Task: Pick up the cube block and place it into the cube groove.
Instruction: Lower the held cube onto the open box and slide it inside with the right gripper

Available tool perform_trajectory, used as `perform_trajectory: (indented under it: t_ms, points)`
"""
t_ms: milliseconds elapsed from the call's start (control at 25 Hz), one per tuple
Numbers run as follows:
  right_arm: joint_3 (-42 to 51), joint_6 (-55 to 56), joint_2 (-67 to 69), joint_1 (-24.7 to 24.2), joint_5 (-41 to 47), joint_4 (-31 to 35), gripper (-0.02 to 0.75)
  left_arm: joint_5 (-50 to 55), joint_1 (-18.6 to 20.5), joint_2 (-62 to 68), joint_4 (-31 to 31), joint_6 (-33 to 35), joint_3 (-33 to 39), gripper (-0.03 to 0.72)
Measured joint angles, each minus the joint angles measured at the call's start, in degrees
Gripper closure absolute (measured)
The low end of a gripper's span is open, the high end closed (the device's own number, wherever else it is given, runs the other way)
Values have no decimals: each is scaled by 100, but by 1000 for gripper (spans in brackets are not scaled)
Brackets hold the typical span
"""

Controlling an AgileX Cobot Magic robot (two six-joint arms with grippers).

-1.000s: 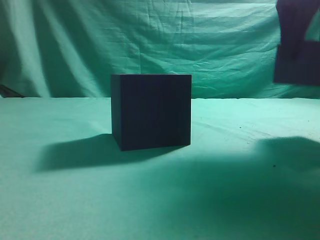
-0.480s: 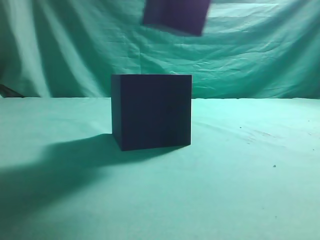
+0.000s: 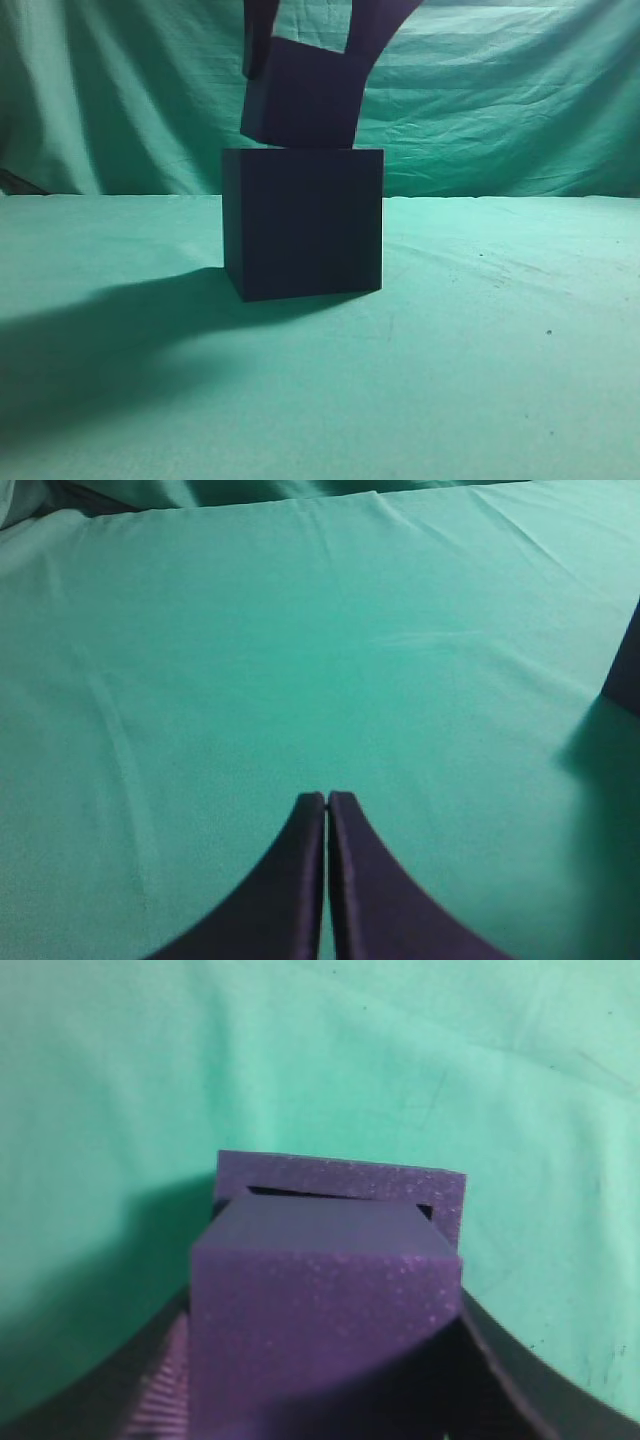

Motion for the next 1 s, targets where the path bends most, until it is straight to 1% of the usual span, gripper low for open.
perform_trajectory:
  t_ms: [200, 440, 600, 1000]
  points:
    - [-9, 113, 23, 0, -11, -138, 310, 0, 0, 0, 0, 0, 0, 688]
    - [-31, 113, 37, 0, 303, -186, 310, 0, 0, 0, 0, 0, 0, 688]
    - [-31, 63, 37, 0, 340, -200, 310, 0, 0, 0, 0, 0, 0, 688]
    - [-31, -400, 215, 0, 366, -200, 310, 0, 0, 0, 0, 0, 0, 688]
